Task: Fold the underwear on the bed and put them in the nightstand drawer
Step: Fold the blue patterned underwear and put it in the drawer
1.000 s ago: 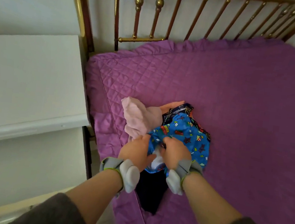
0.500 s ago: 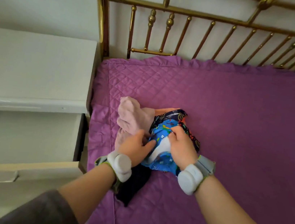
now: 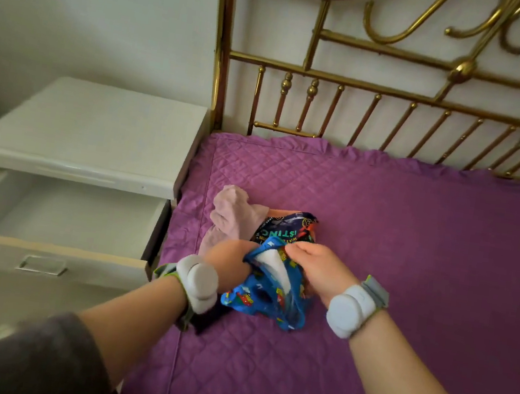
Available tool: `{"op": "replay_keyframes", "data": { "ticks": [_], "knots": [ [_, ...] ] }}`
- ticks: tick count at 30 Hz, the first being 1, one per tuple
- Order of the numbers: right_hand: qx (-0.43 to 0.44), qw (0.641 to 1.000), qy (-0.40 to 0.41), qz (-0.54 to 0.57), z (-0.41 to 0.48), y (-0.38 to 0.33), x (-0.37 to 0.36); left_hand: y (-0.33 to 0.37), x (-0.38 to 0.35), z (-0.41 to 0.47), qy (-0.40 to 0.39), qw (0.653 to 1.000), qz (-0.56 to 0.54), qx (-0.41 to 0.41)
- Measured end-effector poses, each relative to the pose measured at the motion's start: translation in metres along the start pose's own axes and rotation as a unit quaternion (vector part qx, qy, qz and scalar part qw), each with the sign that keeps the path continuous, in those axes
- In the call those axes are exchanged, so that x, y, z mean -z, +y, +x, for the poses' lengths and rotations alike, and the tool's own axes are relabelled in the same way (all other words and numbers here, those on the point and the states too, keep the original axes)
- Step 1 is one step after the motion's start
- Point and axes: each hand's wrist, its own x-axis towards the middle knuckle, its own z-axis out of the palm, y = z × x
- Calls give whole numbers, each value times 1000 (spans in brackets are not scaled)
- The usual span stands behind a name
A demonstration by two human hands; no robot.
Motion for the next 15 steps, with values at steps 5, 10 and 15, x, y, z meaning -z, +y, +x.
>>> {"op": "replay_keyframes", "data": {
  "ticks": [5,10,15],
  "knots": [
    [-121,986,-68,-90,6,19,-4,-17,-6,-2,-122,985,120,-3],
    [-141,978,-18,-151,20,38,-23,-46,-26,-5,-229,966,121,-10],
    [-75,939,110,-318,40,53,-33,-63,-39,2,-278,960,-25,34]
  ]
}}
